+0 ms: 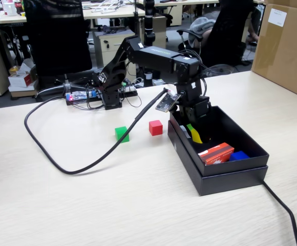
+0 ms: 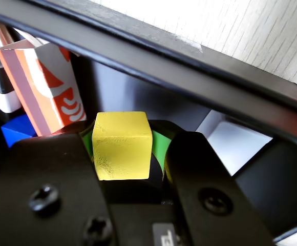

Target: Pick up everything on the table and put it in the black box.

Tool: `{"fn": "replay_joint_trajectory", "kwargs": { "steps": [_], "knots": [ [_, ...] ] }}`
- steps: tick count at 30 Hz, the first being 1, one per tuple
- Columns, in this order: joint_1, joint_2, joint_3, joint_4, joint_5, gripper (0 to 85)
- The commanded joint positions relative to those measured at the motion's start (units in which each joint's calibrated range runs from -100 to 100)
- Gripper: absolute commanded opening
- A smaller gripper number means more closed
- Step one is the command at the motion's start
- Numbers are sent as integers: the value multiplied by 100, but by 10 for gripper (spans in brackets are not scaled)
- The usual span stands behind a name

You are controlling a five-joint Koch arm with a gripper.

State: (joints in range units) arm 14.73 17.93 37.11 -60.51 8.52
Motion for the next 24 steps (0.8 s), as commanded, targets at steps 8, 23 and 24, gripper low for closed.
{"fn": "replay_joint_trajectory", "kwargs": {
  "steps": [8, 23, 24],
  "knots": [
    [-63, -261, 61, 51, -73, 398],
    [-215, -4300, -1299, 42, -200, 431],
    [-244, -4598, -1508, 42, -239, 439]
  ]
}}
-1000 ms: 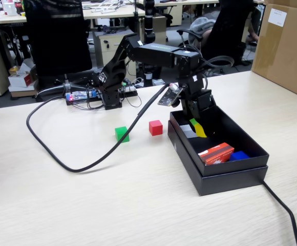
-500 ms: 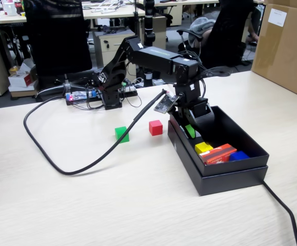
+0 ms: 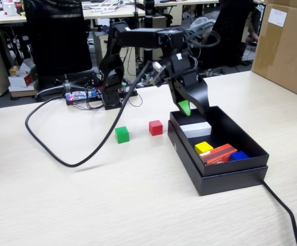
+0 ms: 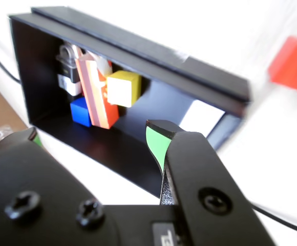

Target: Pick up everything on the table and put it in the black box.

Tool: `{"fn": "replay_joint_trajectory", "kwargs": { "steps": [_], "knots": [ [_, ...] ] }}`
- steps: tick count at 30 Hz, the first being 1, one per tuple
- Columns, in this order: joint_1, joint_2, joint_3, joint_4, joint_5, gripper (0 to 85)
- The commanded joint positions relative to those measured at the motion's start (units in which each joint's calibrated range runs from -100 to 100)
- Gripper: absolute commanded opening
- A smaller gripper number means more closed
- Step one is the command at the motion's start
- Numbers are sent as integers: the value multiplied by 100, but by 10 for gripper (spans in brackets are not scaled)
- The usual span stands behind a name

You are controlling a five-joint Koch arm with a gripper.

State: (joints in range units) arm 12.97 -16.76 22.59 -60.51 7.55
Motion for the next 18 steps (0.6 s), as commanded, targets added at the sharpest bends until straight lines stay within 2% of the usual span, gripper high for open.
{"fn": "replay_joint_trajectory", "kwargs": {
  "steps": [1, 11, 18],
  "knots": [
    [-103, -1416, -265, 42, -176, 452],
    [-679, -3734, -2622, 42, -606, 495],
    [-894, -4893, -4399, 42, -659, 504]
  ]
}}
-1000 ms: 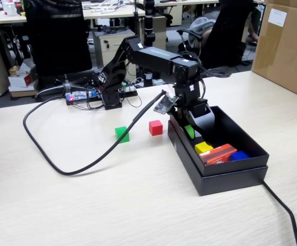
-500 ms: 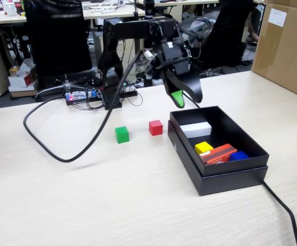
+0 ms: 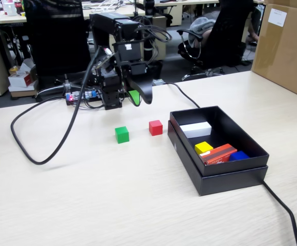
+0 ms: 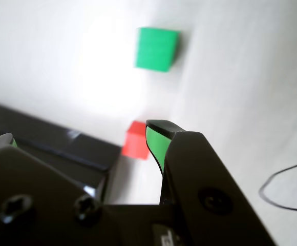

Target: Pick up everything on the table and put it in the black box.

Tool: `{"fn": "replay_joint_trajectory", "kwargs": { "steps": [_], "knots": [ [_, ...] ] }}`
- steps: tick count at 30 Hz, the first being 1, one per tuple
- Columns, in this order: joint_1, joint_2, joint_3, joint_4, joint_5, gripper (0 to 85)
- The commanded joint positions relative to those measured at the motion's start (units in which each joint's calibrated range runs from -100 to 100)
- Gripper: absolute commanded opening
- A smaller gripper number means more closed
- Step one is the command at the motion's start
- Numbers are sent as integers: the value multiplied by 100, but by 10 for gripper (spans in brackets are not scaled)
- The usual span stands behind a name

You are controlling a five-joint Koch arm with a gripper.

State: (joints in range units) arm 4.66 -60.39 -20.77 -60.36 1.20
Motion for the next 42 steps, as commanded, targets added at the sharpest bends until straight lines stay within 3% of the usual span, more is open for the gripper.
{"fn": "replay_joint_trajectory", "kwargs": {
  "steps": [1, 9, 21, 42],
  "knots": [
    [-98, -634, -262, 27, -29, 504],
    [-386, -691, -1305, 36, -103, 505],
    [-698, 835, -1260, 666, -234, 503],
    [-728, 2292, -1069, 1332, -244, 477]
  ]
}}
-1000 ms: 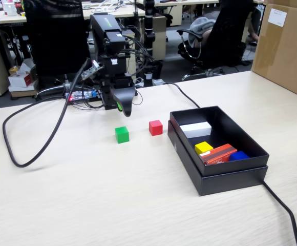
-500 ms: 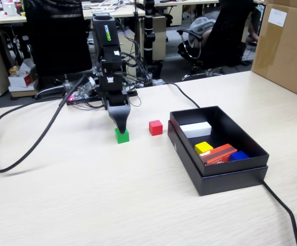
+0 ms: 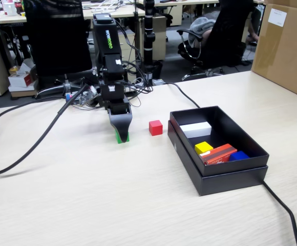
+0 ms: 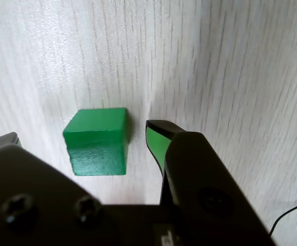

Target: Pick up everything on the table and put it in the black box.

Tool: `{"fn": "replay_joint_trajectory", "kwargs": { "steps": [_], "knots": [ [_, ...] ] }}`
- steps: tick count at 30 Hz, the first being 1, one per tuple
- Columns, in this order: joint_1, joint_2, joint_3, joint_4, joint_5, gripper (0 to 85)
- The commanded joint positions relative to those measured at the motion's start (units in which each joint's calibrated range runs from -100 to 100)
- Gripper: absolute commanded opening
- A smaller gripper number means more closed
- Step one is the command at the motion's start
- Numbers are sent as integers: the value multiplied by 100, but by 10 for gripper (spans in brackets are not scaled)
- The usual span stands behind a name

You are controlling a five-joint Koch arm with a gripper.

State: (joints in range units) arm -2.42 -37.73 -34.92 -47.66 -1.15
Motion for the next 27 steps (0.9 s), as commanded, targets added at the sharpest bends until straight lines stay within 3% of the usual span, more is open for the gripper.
{"fn": "replay_joint_trajectory", "kwargs": {
  "steps": [1, 10, 18, 21, 22, 25, 27],
  "knots": [
    [-24, 107, 346, 70, -5, 476],
    [-24, 406, 355, 131, -24, 441],
    [-49, 589, 400, 131, -5, 295],
    [-54, 601, 364, 131, 0, 279],
    [-54, 601, 346, 131, 0, 258],
    [-59, 601, 391, 139, 34, 92],
    [-59, 578, 391, 131, 44, 56]
  ]
}}
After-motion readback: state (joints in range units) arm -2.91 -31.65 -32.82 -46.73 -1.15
